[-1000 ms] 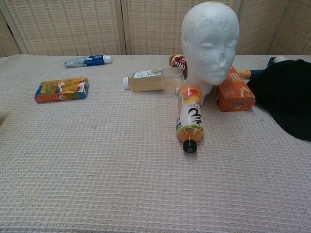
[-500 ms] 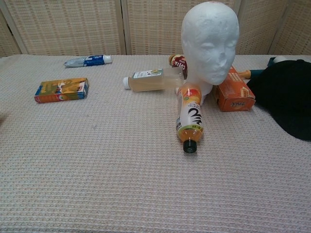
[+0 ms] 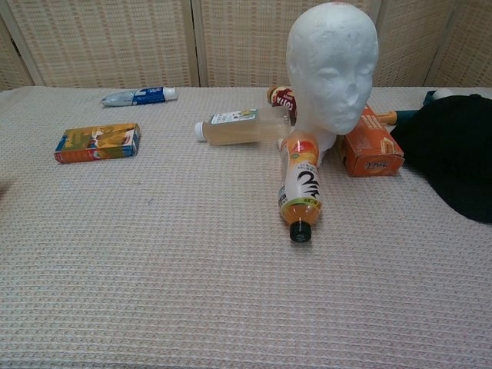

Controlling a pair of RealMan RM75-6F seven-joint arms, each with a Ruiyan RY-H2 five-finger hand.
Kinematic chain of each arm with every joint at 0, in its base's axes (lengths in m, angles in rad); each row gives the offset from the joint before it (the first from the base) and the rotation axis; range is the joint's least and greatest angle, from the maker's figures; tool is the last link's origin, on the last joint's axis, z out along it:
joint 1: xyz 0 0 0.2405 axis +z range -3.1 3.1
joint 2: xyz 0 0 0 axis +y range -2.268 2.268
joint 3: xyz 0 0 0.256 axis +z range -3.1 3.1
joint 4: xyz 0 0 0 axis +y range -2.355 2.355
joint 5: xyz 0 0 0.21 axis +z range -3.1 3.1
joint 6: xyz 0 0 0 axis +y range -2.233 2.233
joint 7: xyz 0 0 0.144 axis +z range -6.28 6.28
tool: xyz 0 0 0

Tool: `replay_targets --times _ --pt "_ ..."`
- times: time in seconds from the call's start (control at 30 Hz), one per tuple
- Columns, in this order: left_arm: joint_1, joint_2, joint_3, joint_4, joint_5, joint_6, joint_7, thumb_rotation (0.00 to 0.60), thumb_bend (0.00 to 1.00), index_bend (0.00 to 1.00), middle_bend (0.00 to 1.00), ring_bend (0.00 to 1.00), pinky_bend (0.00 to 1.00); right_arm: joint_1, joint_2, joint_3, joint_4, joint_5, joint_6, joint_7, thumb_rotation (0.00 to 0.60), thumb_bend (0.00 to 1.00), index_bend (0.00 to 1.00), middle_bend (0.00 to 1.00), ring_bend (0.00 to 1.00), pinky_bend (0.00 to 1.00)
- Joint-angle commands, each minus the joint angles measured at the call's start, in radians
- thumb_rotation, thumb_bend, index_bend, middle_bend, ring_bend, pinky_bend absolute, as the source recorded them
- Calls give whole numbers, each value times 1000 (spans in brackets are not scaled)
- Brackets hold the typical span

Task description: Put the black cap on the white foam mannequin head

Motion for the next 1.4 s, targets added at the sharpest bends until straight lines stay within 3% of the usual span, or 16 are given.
replay_targets --times 0.03,0.4,0.83,1.4 --pt "0 -1 -1 1 -3 -2 1 600 44 158 74 19 162 18 -46 20 65 19 3 20 600 45 438 1000 1000 1000" --pt "-10 -5 -5 8 -9 -16 -10 600 42 161 74 19 162 75 -106 38 168 41 -47 27 600 115 438 1000 1000 1000" --pt "-9 -5 -12 9 -23 -15 -3 600 41 169 74 25 162 88 -123 17 210 33 -87 26 600 170 404 1000 1000 1000" --pt "-20 -5 -30 18 -68 -42 2 600 42 196 78 30 162 123 -163 45 246 68 -124 4 600 194 380 1000 1000 1000"
